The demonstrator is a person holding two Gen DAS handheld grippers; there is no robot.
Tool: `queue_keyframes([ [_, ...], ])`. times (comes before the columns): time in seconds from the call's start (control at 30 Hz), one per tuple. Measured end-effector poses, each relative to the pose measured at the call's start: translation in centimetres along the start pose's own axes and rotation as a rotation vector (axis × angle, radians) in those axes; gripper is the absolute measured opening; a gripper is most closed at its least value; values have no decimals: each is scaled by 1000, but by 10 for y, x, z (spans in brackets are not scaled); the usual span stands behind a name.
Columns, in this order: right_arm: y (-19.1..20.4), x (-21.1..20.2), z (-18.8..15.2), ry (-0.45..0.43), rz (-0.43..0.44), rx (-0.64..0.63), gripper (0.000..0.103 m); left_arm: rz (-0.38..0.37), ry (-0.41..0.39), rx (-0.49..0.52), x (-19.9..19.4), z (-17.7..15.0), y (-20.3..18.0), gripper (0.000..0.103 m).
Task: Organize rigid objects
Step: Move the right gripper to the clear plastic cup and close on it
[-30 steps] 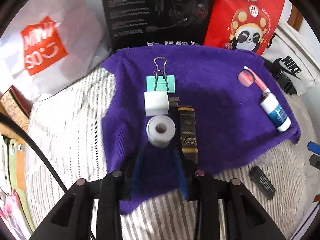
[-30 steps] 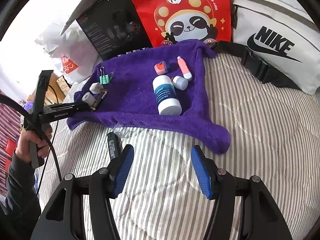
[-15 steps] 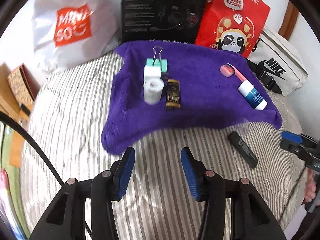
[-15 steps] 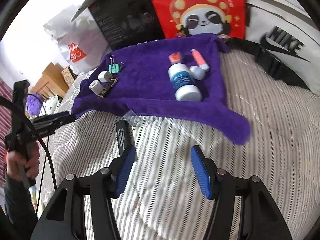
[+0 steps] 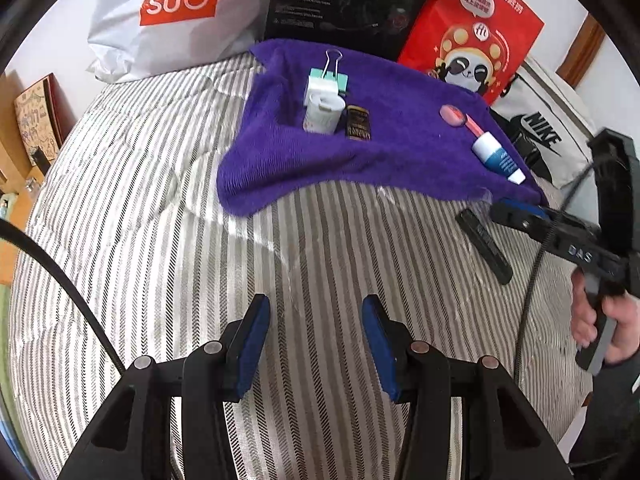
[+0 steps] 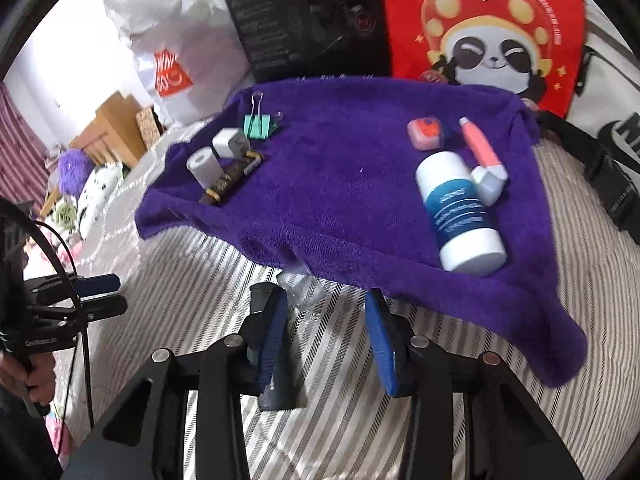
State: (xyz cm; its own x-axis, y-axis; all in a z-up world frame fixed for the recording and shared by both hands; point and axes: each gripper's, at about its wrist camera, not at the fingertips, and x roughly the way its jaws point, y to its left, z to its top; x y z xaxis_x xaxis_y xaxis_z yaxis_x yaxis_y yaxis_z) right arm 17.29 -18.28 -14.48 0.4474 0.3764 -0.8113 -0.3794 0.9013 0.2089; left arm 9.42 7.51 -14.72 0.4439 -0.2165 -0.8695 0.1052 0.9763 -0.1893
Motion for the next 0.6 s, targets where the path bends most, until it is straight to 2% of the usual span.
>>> queue_keyframes([
  [0.1,2,7,2,7,14,1,42,-16,3,10,0,0,-3,46],
  [0.27,12,14,6,6,-27,-34,41,-35,2,13,2,0,-4,47],
  [0.37,12,15,6,0,-24,-26,40,-47,-5,14,1,0,-5,50],
  [0.43,14,14,6,-8,-9,-31,25,-46,-5,17,1,0,-5,50],
  [0.47,16,14,5,-4,11,-33,22,-46,-5,18,1,0,-5,50],
  [0.6,27,13,4,-18,-46,-69,22,-47,-7,22,1,-1,-4,50],
])
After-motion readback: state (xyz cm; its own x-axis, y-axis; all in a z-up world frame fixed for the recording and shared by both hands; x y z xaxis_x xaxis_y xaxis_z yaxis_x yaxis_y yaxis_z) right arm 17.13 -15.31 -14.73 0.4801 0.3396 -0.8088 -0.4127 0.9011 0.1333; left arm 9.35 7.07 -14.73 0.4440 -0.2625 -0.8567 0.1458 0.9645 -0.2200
